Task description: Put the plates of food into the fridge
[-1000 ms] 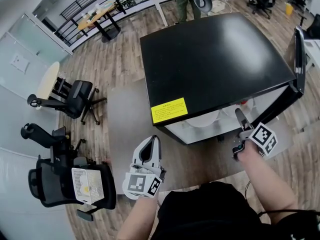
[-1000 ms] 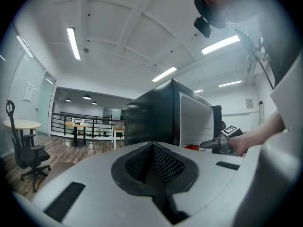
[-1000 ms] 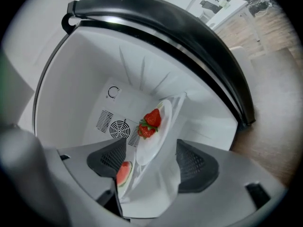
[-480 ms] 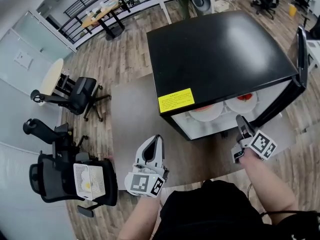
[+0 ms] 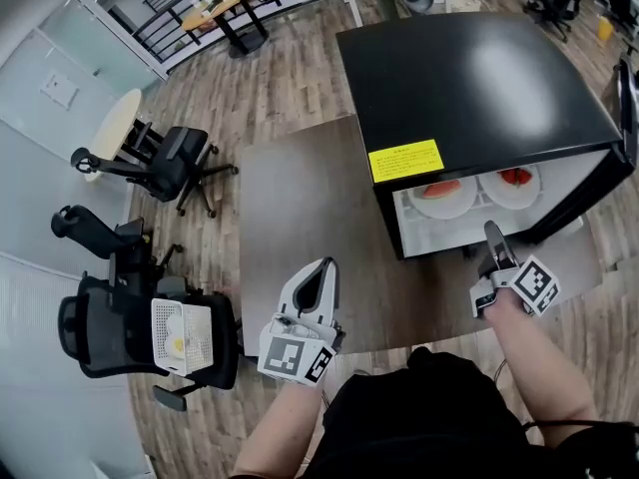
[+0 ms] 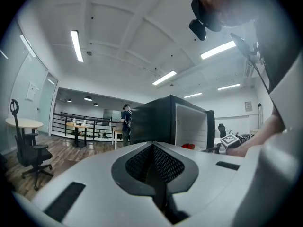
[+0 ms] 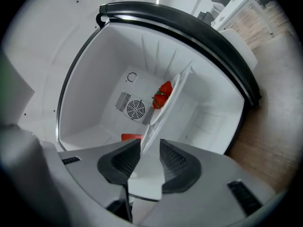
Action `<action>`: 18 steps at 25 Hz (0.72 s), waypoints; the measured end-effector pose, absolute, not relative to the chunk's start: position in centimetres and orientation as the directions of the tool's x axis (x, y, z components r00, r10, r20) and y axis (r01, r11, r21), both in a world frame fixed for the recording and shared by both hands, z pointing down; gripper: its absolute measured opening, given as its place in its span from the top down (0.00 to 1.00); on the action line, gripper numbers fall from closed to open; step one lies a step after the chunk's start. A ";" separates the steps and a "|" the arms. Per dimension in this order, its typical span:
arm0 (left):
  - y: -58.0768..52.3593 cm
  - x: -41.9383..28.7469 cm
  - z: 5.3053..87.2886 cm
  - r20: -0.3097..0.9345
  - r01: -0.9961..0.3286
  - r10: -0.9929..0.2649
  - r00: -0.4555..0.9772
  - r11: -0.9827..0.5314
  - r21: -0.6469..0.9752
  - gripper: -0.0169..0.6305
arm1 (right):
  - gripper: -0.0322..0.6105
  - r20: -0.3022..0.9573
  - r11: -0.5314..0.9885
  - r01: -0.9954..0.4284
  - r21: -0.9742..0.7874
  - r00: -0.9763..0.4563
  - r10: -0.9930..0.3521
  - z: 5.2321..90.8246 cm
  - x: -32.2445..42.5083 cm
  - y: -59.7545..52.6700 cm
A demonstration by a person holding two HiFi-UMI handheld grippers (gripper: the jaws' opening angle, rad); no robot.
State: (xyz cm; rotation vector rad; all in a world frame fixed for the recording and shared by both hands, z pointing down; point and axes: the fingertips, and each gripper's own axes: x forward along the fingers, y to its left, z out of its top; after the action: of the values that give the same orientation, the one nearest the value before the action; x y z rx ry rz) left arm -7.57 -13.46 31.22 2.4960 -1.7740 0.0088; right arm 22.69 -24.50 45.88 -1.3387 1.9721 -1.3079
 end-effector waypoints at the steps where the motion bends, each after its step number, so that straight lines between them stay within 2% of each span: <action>1: -13.2 -8.2 31.1 0.052 -0.946 -0.945 0.322 -0.318 0.064 0.97 | 0.74 0.164 0.094 -0.496 -0.863 -0.451 -0.877 45.9 22.2 -24.2; 10: -9.4 -14.5 30.7 0.067 -0.971 -0.970 0.236 -0.232 0.058 0.97 | 0.74 0.250 0.046 -0.517 -0.854 -0.486 -0.837 47.2 16.7 -21.0; 18: -4.5 -20.7 30.6 0.058 -0.989 -0.988 0.144 -0.142 0.042 0.97 | 0.74 0.310 0.052 -0.526 -0.849 -0.575 -0.757 48.5 8.5 -17.0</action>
State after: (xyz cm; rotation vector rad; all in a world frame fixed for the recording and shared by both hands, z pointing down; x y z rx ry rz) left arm -20.69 -4.52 30.60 2.3225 -2.0105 0.0260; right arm 8.50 -17.03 48.53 -1.3156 2.1060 -1.5370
